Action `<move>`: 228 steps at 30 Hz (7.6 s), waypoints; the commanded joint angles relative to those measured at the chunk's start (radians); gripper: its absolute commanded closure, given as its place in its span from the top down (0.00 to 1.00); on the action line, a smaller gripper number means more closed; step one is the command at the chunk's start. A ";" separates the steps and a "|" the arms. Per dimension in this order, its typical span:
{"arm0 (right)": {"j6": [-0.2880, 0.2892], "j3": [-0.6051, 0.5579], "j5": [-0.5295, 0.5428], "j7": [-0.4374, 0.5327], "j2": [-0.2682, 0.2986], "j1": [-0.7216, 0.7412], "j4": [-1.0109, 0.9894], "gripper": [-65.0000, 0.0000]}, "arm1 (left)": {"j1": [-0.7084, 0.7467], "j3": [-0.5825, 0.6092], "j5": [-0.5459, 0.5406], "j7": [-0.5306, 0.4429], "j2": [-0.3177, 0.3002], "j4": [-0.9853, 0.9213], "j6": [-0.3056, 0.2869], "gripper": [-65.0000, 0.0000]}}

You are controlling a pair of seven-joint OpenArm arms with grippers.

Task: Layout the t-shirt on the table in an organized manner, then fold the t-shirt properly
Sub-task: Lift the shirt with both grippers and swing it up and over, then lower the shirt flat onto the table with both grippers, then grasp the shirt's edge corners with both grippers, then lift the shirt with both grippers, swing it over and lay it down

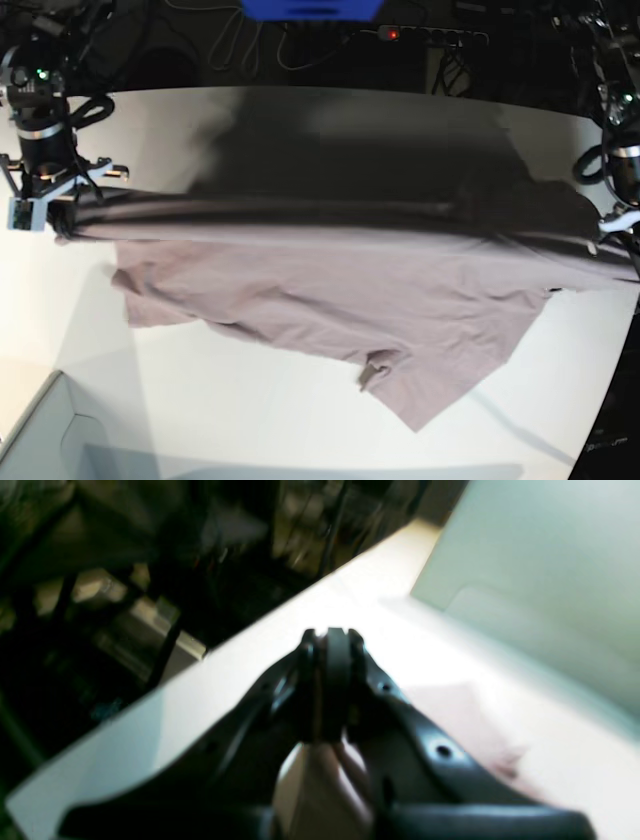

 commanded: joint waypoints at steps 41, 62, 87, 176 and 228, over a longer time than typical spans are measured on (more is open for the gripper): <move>-0.126 -0.078 0.142 0.218 0.107 0.697 0.018 0.00 | -0.912 0.289 0.112 0.196 -0.262 0.041 0.004 0.00; -0.126 -0.109 0.137 0.187 0.118 0.785 -0.159 0.00 | -0.917 0.315 0.238 0.201 -0.170 -0.056 0.004 0.00; -0.126 -0.267 0.067 0.310 0.346 1.257 -1.475 0.18 | -1.315 0.375 0.290 0.003 -0.047 -1.331 0.004 0.43; -0.122 -0.422 0.068 0.121 0.208 0.228 -0.628 0.66 | -0.065 0.289 -0.373 0.007 -0.194 -0.605 0.004 0.00; -0.122 -0.412 0.067 0.104 0.233 0.456 -0.439 0.00 | -0.490 0.223 -0.362 0.147 -0.248 -0.478 0.002 0.00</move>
